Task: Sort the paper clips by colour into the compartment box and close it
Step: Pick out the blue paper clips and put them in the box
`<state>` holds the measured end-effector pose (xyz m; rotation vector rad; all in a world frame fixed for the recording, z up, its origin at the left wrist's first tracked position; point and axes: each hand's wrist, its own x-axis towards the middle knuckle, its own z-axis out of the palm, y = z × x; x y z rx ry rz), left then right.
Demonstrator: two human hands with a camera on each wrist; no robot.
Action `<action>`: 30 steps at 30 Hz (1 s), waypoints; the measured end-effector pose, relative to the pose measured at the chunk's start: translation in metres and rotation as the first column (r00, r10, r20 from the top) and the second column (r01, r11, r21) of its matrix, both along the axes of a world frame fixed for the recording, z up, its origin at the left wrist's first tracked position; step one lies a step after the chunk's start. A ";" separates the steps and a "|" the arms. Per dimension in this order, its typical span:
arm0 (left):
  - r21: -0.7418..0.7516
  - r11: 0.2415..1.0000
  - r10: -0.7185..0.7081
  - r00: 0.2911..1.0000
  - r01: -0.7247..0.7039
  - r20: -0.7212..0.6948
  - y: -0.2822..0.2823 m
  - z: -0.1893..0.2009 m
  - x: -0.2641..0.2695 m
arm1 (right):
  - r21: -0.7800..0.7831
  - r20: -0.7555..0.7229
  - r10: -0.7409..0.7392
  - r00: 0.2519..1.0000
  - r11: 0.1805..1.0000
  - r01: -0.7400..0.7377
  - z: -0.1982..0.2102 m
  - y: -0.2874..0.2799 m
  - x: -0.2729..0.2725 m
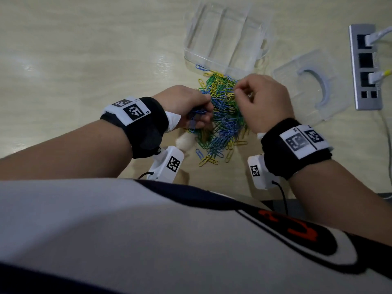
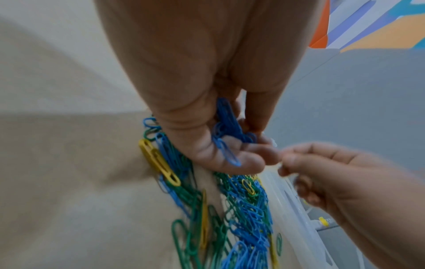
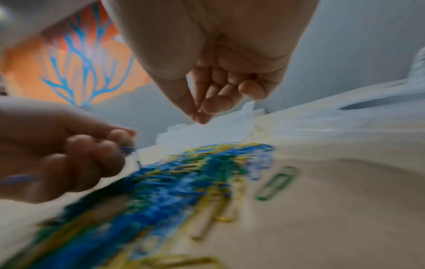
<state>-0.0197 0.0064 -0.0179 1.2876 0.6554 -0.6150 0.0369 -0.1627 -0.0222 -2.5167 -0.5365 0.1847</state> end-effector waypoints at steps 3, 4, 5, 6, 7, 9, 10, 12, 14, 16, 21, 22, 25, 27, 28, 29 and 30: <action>-0.031 0.999 -0.032 0.998 0.033 0.048 0.001 -0.003 -0.001 | -0.228 -0.044 -0.162 0.986 0.962 0.148 -0.011 -0.026 0.015; -0.037 0.999 -0.036 0.998 0.038 0.056 0.001 -0.003 -0.001 | -0.276 -0.065 -0.188 0.980 0.947 0.163 -0.015 -0.033 0.016; -0.038 0.998 -0.039 0.998 0.041 0.057 0.001 -0.003 -0.001 | -0.296 -0.082 -0.193 0.978 0.942 0.161 -0.018 -0.037 0.016; -0.034 0.998 -0.041 0.998 0.043 0.054 0.000 -0.003 0.000 | -0.287 -0.098 -0.177 0.979 0.947 0.143 -0.021 -0.040 0.014; -0.028 0.998 -0.047 0.998 0.049 0.047 -0.002 -0.002 0.000 | -0.263 -0.114 -0.150 0.982 0.958 0.116 -0.023 -0.041 0.011; -0.022 0.998 -0.064 0.997 0.064 0.032 -0.006 -0.001 0.002 | -0.213 -0.144 -0.110 0.983 0.974 0.078 -0.026 -0.039 0.005; -0.021 0.997 -0.070 0.997 0.070 0.026 -0.008 0.000 0.003 | -0.203 -0.154 -0.108 0.982 0.976 0.075 -0.027 -0.039 0.003; -0.006 0.997 -0.073 0.997 0.073 0.016 -0.012 0.002 0.004 | -0.210 -0.147 -0.115 0.982 0.974 0.082 -0.027 -0.038 0.003; 0.024 0.998 -0.065 0.998 0.065 0.007 -0.015 0.004 0.006 | -0.202 -0.119 -0.126 0.985 0.974 0.100 -0.025 -0.039 0.005; 0.049 0.996 -0.068 0.998 0.068 -0.006 -0.017 0.004 0.008 | -0.171 -0.093 -0.136 0.986 0.978 0.118 -0.022 -0.038 0.006; 0.075 0.994 -0.080 0.997 0.081 -0.015 -0.020 0.002 0.011 | -0.207 -0.133 -0.084 0.987 0.977 0.055 -0.022 -0.026 0.012; 0.072 0.995 -0.068 0.998 0.068 0.004 -0.020 0.001 0.011 | -0.226 -0.129 -0.080 0.988 0.973 0.050 -0.022 -0.024 0.014; 0.080 0.992 -0.103 0.992 0.097 0.075 -0.016 -0.004 0.009 | -0.252 -0.112 -0.074 0.991 0.967 0.044 -0.023 -0.025 0.017; 0.077 0.991 -0.120 0.989 0.113 0.088 -0.013 -0.005 0.009 | -0.232 -0.109 -0.089 0.990 0.971 0.062 -0.021 -0.030 0.018; 0.069 0.992 -0.115 0.989 0.109 0.092 -0.013 -0.006 0.010 | -0.216 -0.102 -0.098 0.990 0.974 0.074 -0.019 -0.032 0.018; 0.058 0.993 -0.106 0.990 0.100 0.097 -0.013 -0.005 0.010 | -0.199 -0.092 -0.105 0.990 0.976 0.085 -0.017 -0.034 0.019; 0.043 0.995 -0.091 0.991 0.087 0.099 -0.013 -0.005 0.011 | -0.180 -0.078 -0.111 0.991 0.979 0.095 -0.015 -0.036 0.019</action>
